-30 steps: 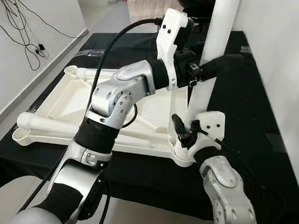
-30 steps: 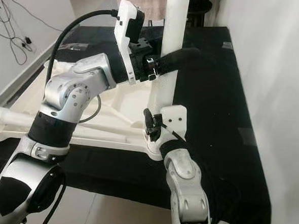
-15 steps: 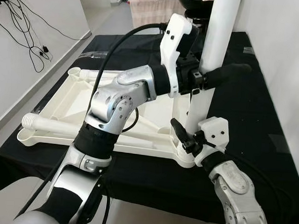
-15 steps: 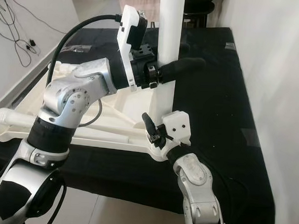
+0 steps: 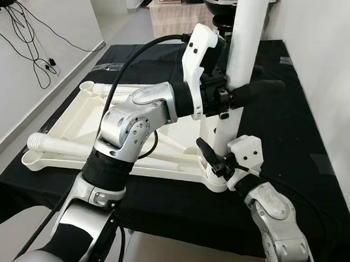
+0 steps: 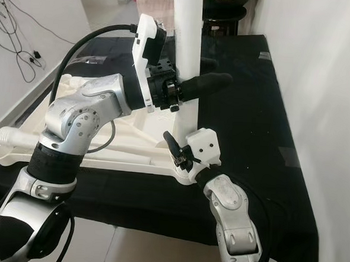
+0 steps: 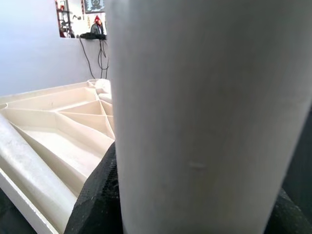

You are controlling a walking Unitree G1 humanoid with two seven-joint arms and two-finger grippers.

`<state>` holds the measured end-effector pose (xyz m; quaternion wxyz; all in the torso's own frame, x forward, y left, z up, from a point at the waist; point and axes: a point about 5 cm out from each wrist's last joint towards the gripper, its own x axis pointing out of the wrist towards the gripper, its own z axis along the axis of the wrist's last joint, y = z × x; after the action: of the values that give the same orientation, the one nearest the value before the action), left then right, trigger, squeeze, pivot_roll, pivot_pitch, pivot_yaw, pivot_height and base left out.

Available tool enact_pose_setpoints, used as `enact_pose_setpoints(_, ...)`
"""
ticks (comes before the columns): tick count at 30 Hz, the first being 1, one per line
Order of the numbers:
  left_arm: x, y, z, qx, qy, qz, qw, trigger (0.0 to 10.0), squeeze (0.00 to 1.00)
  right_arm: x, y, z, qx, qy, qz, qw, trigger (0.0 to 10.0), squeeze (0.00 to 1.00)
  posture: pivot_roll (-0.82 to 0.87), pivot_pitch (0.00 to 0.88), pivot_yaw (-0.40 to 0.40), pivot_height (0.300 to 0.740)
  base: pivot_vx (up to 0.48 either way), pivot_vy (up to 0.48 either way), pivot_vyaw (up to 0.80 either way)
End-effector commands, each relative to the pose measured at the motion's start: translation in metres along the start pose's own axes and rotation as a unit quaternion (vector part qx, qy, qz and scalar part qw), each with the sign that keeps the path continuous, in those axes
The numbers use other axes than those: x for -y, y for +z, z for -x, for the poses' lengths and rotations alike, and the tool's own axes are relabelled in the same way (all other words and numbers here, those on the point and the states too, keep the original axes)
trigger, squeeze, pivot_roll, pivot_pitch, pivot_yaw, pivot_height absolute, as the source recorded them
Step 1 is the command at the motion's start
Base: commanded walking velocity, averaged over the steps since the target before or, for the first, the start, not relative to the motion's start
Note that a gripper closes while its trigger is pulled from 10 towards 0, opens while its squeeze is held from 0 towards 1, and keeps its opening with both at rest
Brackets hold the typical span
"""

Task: Building children table

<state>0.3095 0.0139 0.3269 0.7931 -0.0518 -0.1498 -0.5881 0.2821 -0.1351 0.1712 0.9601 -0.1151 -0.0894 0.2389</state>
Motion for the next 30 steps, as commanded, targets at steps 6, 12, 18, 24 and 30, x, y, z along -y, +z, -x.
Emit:
enact_pose_setpoints(6,-0.007,-0.01,0.004,-0.029,0.027,-0.005,0.999,0.0,0.0,-0.021,-0.01,-0.005,-0.015,0.065,0.015,0.998,0.0,0.0,-0.02,0.105,0.127,0.74,0.0,0.0,0.0)
enact_pose_setpoints(12,-0.009,-0.008,0.006,-0.033,0.034,-0.014,0.999,0.0,0.0,-0.015,-0.007,-0.013,-0.018,0.07,-0.004,0.997,10.0,0.17,-0.02,0.106,0.124,0.74,0.0,0.0,0.0)
enact_pose_setpoints(18,-0.01,-0.007,0.009,-0.029,0.041,-0.009,0.999,0.0,0.0,-0.004,0.003,-0.022,-0.018,0.24,-0.018,0.97,10.0,0.56,-0.01,0.115,0.118,0.74,0.0,0.0,0.0)
enact_pose_setpoints(24,-0.008,-0.006,0.011,-0.024,0.03,0.002,0.999,0.0,0.0,0.005,0.007,-0.032,-0.022,0.298,-0.014,0.954,10.0,0.0,-0.01,0.122,0.119,0.74,0.0,0.0,0.0)
enact_pose_setpoints(30,-0.005,-0.006,0.012,-0.029,-0.002,0.007,1.0,0.0,0.0,0.012,0.016,-0.055,-0.006,0.322,-0.029,0.946,9.6,0.0,0.0,0.131,0.119,0.74,0.0,0.0,0.0)
